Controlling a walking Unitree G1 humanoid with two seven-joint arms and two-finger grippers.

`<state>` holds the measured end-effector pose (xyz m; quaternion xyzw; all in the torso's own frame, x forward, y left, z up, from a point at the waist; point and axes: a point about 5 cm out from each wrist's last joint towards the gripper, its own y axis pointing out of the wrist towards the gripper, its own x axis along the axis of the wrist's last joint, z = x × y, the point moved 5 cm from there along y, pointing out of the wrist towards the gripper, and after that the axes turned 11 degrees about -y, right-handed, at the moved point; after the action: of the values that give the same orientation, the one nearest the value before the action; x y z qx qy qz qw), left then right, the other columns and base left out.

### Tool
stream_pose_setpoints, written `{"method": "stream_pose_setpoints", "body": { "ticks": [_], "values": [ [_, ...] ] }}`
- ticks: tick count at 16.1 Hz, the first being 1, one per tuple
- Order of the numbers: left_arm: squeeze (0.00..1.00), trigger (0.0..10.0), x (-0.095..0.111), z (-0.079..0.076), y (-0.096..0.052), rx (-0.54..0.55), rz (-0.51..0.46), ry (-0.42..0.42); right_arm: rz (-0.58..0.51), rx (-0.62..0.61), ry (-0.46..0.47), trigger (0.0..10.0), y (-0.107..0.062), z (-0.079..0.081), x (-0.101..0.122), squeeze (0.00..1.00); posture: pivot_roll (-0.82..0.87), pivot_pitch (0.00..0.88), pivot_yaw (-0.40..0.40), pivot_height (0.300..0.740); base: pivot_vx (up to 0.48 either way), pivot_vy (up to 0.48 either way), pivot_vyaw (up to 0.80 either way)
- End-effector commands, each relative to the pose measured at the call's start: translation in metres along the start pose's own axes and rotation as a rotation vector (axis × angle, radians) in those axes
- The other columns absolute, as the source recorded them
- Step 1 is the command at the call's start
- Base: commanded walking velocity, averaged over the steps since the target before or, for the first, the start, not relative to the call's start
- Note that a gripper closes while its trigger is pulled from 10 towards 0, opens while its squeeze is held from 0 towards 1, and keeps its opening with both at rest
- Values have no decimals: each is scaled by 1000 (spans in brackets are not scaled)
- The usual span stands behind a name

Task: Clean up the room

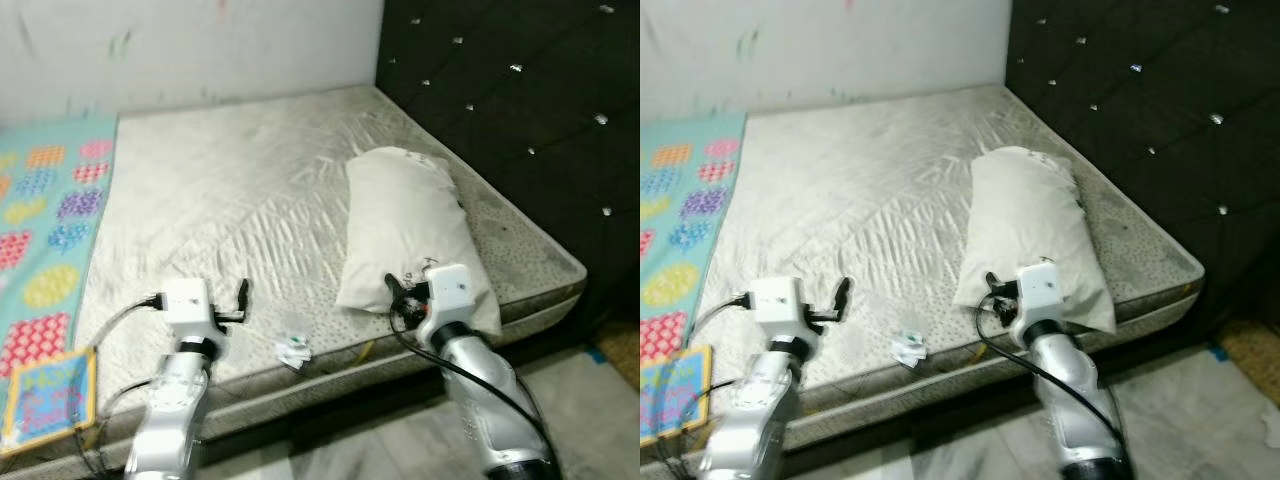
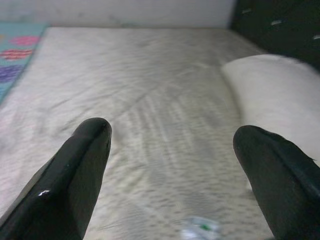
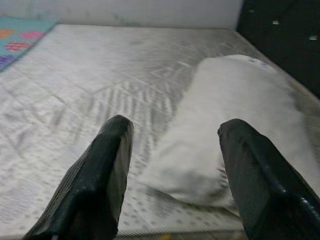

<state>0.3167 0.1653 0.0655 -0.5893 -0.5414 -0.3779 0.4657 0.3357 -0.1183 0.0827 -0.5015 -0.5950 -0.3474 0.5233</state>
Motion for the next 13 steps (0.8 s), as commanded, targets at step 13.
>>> {"method": "stream_pose_setpoints", "body": {
  "ticks": [13],
  "values": [
    [0, 10000, 14, 17, -5, 15, -46, 43, -29, -100, 70, 10000, -9, -16, 4, 0, -160, 0, 19, 740, 0, 0, 327]
  ]
}}
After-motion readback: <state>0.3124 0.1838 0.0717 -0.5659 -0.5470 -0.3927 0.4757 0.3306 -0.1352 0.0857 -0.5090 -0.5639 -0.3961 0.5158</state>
